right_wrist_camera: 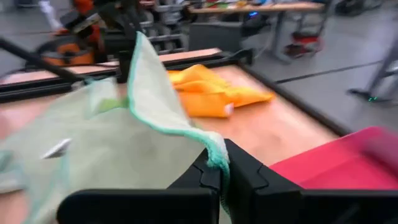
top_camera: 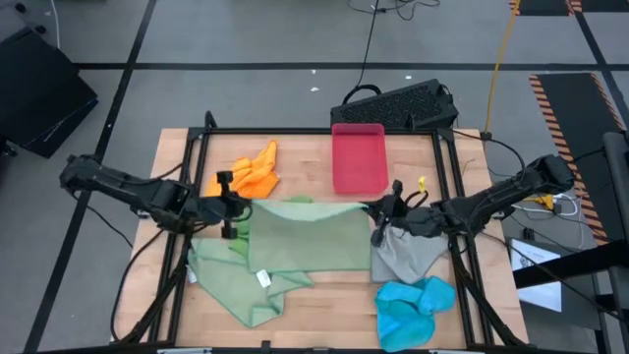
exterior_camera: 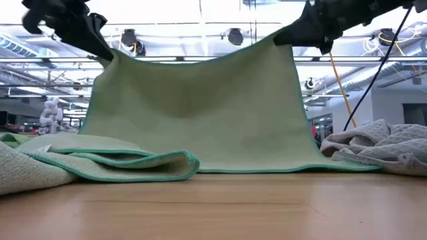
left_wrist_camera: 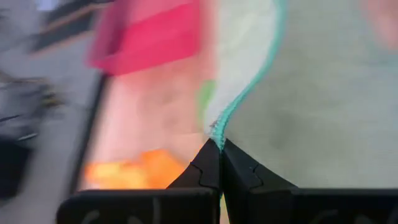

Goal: Fold microfiber towels
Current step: Fold the right light green microfiber cloth

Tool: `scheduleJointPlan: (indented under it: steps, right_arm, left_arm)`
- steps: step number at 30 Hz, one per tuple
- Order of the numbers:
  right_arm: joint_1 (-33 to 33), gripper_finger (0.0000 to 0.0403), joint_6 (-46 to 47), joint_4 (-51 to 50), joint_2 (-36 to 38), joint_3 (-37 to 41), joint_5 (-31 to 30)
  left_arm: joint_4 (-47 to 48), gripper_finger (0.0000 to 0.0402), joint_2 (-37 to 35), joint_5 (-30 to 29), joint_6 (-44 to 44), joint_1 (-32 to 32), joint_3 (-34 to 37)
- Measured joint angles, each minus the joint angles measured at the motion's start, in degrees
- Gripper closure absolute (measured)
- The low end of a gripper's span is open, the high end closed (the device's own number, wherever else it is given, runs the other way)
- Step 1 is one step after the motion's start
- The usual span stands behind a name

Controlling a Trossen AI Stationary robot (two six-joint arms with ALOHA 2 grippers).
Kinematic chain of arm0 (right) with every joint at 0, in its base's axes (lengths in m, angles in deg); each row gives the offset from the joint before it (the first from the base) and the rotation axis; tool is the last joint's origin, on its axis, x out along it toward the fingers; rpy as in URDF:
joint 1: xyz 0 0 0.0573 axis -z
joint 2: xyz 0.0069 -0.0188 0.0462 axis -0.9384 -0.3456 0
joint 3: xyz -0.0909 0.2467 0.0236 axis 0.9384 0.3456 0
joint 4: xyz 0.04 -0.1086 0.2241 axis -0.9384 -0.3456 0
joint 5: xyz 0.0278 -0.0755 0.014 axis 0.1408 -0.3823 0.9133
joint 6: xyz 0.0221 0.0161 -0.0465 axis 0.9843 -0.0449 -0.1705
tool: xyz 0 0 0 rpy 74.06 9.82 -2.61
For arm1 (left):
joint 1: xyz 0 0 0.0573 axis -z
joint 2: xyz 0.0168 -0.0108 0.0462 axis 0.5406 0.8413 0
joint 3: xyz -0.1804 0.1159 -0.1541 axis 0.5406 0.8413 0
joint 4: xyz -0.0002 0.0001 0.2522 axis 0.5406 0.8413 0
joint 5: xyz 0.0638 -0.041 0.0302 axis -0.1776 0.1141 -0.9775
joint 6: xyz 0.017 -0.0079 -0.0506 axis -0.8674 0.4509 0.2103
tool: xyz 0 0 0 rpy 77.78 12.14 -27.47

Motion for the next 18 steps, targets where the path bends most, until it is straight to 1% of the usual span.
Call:
scheduleJointPlan:
  steps: [3, 7, 10, 13, 15, 18]
  right_arm:
    - [-0.38, 0.0401, 3.18, 0.03, 0.02, 1.51, 3.65]
    - [-0.52, 0.0401, 8.88, -0.02, 0.02, 5.0, 9.07]
    - [-0.51, 0.0401, 13.51, -0.22, 0.0, 8.21, 9.94]
    - [-0.5, 0.0401, 16.82, 0.08, 0.02, 10.78, 11.32]
    - [-0.5, 0.0401, 18.02, 0.67, 0.0, 12.15, 12.38]
    - [-0.5, 0.0401, 19.04, 4.21, 0.02, 14.29, 14.36]
  left_arm:
    - [0.11, 0.0399, 0.0, 6.1, 2.26, 1.56, 0.0]
    - [0.32, 0.0399, 0.04, 10.32, 4.71, 3.98, 0.0]
    - [-2.13, 0.0399, 0.45, 10.85, 6.08, 5.26, 1.16]
    - [-2.68, 0.0399, 0.85, 10.9, 6.72, 6.2, 3.53]
    - [-3.04, 0.0399, 1.2, 10.92, 7.52, 6.27, 5.15]
    - [-4.72, 0.0399, 1.07, 10.93, 9.15, 6.27, 7.27]
